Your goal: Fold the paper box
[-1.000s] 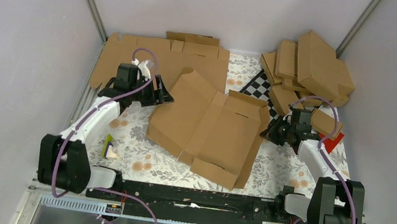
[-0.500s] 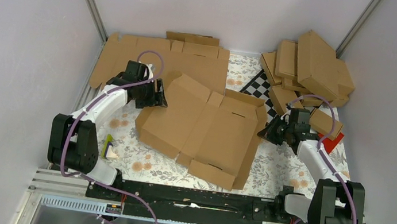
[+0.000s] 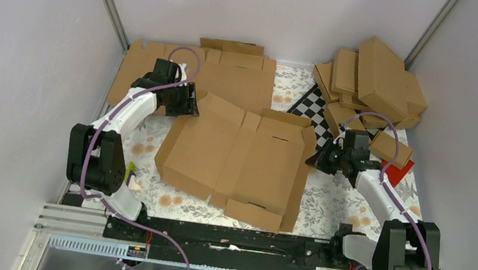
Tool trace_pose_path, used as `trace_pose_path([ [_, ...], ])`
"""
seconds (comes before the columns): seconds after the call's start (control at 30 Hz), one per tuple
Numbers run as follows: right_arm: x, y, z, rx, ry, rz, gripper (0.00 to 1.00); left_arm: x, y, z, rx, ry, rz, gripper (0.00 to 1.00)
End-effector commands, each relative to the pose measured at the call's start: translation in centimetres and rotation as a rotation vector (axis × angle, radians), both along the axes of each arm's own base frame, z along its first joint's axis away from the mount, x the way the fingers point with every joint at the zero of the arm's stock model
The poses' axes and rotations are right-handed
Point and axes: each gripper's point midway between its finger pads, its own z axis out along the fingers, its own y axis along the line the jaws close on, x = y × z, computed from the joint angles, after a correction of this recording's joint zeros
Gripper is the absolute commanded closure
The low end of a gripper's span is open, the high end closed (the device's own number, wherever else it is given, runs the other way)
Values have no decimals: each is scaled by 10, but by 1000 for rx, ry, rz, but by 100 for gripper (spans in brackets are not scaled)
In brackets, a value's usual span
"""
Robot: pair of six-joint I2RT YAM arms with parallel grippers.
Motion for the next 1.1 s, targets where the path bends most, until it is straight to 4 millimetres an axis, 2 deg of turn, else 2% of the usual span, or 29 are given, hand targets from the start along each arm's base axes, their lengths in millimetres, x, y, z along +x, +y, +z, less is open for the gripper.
trace_pose_path([
  [0.0,4,11,21,33,-60,51,95,18,8,12,38,-57,3,50],
  [0.13,4,11,22,34,-61,52,95,15,12,18,53,-75,16,74],
  [0.23,6,13,24,38,-62,54,95,12,15,30,60,-110,30,98],
  [0.33,8,18,33,74,-70,51,95,7,7,56,4,-160,34,100],
  [0.5,16,23,62,123,-120,25,96,-6,-10,117,-129,-294,19,100],
  [0.7,34,33,113,136,-225,15,100,-23,-25,203,-250,-478,-48,100],
  [0.77,41,38,128,128,-266,21,100,-27,-28,226,-272,-526,-62,100],
  [0.9,62,48,169,128,-448,53,99,-28,-27,256,-281,-640,-77,100],
  [1.0,87,46,198,109,-662,22,100,-29,-24,263,-280,-729,-72,100],
  [1.07,104,41,204,81,-744,-26,100,-39,-25,270,-303,-832,-85,100],
])
